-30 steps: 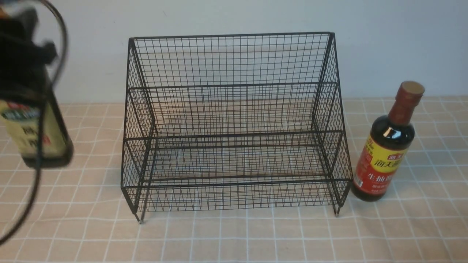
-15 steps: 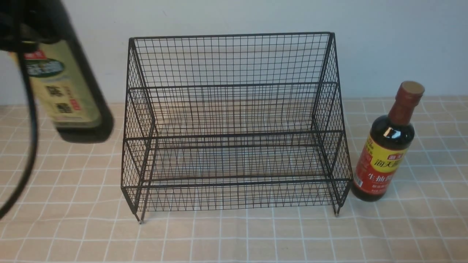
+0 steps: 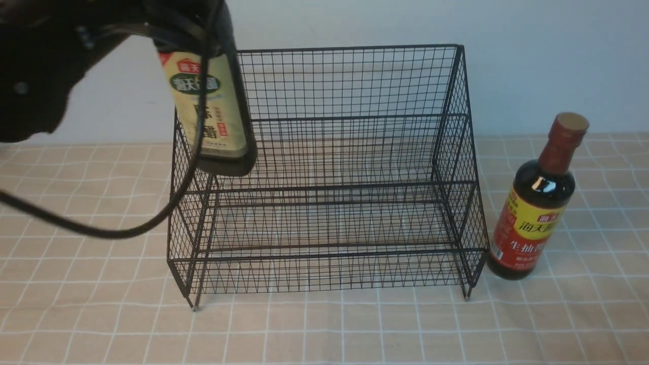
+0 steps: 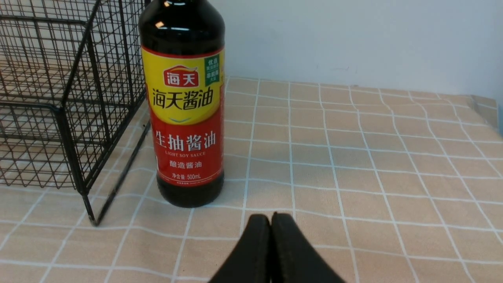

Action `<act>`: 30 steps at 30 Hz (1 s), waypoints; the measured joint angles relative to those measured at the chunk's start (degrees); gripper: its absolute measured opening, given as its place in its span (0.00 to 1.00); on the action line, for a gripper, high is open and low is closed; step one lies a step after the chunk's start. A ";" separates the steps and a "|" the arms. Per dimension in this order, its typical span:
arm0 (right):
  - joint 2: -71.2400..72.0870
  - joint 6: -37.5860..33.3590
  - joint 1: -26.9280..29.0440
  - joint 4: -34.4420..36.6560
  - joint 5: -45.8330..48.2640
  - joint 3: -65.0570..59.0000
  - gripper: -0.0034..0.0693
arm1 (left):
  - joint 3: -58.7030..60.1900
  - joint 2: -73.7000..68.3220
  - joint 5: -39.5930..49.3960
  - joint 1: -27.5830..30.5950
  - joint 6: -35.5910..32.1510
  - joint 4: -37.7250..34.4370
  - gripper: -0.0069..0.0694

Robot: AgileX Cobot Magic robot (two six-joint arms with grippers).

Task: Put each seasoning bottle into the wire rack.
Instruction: Use the left arm to put the condiment bottle back on the shelf

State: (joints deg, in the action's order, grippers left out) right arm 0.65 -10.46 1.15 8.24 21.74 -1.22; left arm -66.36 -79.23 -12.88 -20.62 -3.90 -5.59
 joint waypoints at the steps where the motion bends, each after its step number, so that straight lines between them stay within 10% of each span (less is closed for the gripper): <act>1: 0.00 0.00 0.00 0.00 0.00 0.00 0.03 | -0.05 -0.77 0.10 0.00 0.00 -0.04 0.49; 30: 0.00 0.00 0.00 0.00 0.00 0.00 0.03 | -1.14 -10.74 19.90 -0.15 -0.16 0.15 0.49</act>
State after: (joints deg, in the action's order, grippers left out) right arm 0.65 -10.46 1.15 8.24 21.74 -1.22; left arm -67.50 -89.96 7.02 -20.77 -4.06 -5.44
